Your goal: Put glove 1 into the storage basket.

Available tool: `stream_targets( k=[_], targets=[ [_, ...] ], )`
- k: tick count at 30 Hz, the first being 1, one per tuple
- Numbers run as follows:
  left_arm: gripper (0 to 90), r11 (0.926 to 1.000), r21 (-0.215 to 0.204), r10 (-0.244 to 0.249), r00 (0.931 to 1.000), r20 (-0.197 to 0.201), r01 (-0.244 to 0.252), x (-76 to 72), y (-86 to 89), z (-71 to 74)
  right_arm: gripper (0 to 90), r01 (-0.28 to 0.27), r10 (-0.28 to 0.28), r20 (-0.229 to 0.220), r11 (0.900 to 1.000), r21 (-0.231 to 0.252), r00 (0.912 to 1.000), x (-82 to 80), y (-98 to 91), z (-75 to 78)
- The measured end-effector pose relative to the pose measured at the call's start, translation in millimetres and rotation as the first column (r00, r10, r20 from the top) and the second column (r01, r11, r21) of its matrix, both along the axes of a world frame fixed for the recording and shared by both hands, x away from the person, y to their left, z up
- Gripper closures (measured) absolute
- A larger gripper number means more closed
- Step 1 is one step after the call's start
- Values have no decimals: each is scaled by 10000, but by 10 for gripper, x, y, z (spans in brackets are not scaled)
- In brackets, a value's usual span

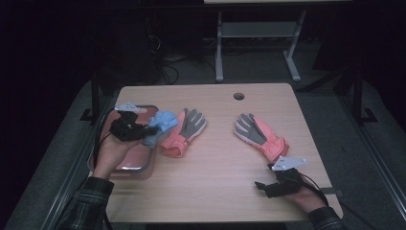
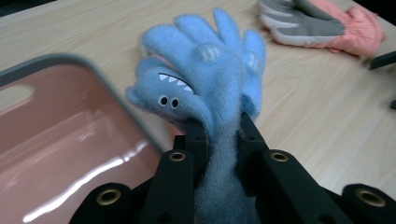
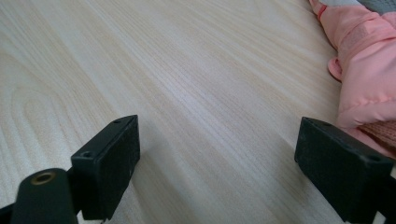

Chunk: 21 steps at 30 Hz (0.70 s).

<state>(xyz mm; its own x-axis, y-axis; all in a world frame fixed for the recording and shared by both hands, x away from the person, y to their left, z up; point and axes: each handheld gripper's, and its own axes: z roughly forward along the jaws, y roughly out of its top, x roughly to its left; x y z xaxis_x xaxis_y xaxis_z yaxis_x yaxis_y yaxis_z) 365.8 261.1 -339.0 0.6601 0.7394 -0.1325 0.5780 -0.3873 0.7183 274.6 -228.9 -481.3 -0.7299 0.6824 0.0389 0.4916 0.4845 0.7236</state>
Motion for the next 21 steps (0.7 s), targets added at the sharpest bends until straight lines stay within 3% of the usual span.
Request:
stream_targets(
  k=[11,17,21],
  targets=[
    [794,9939,-11,1101,9936,-238,-1101,-3,442,-144,138,-2,2,2,10000,-12,10000,0,0,0],
    [791,9831,272,1824,9807,-700,-1809,23,675,-336,138,20,-20,-4,10000,-13,10000,0,2,0],
    [783,9774,550,2087,9726,-1021,-2040,70,739,-461,138,41,-41,-20,10000,-10,10000,-1,4,1]
  ],
)
